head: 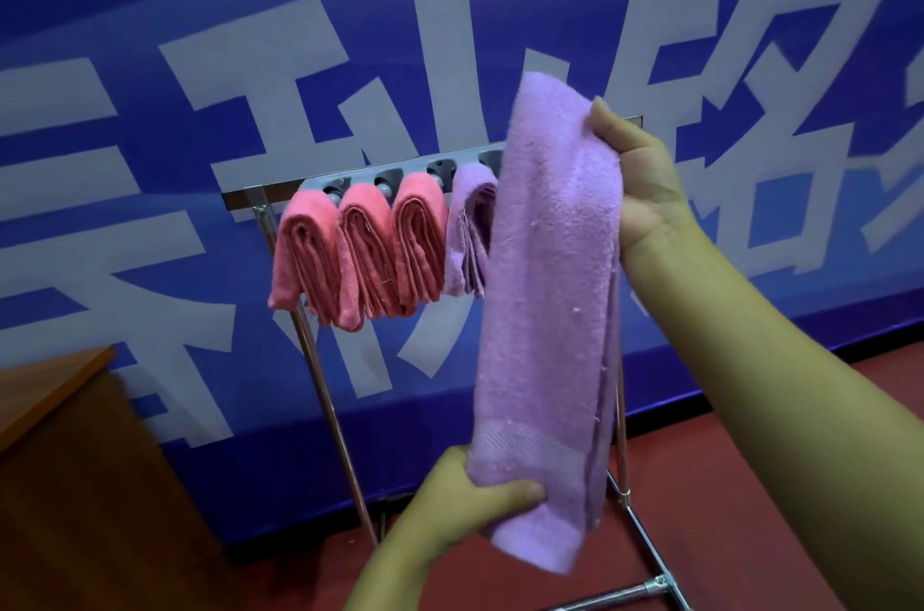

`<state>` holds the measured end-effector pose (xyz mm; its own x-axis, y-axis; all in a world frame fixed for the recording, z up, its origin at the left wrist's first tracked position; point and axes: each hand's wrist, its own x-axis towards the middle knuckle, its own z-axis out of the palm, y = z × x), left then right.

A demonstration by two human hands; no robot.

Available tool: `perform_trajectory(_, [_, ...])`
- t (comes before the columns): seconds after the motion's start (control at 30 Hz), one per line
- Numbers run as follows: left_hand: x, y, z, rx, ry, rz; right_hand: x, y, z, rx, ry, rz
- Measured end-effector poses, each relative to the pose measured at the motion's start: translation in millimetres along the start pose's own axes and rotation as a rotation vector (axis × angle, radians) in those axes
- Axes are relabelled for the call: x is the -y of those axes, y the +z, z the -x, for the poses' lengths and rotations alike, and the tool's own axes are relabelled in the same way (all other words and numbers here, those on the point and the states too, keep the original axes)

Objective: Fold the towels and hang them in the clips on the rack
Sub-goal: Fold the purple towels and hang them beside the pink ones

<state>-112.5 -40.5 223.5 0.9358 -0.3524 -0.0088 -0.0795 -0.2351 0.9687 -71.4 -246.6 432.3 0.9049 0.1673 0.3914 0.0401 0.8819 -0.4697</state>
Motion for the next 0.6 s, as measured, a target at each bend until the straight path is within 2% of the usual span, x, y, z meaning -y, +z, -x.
perform_trajectory(0.07, [-5, -11, 5, -0.011, 0.017, 0.066, 17, -14, 4, -0.111, -0.042, -0.007])
perform_trajectory(0.17, [-22, -34, 8, -0.061, 0.082, 0.281, 34, -50, 9, -0.422, -0.141, -0.109])
perform_trajectory(0.23, [-39, -48, 7, -0.033, 0.142, 0.394, 31, -86, 19, -0.581, -0.184, -0.174])
perform_trajectory(0.33, [-67, -62, 4, 0.047, 0.151, 0.411, 19, -129, 39, -0.771, -0.091, -0.333])
perform_trajectory(0.37, [-75, -65, 3, 0.057, 0.144, 0.410, 12, -139, 50, -0.858, -0.116, -0.249])
perform_trajectory(0.4, [-82, -67, 1, 0.058, 0.136, 0.409, 8, -153, 56, -0.884, -0.143, -0.273])
perform_trajectory(0.43, [-89, -67, 0, 0.056, 0.131, 0.406, 5, -165, 59, -0.867, -0.161, -0.419])
perform_trajectory(0.5, [-106, -64, -5, 0.052, 0.119, 0.432, -3, -188, 60, -0.758, -0.160, -0.437])
perform_trajectory(0.6, [-137, -57, -20, 0.025, 0.052, 0.504, -21, -205, 63, -0.830, -0.026, -0.465])
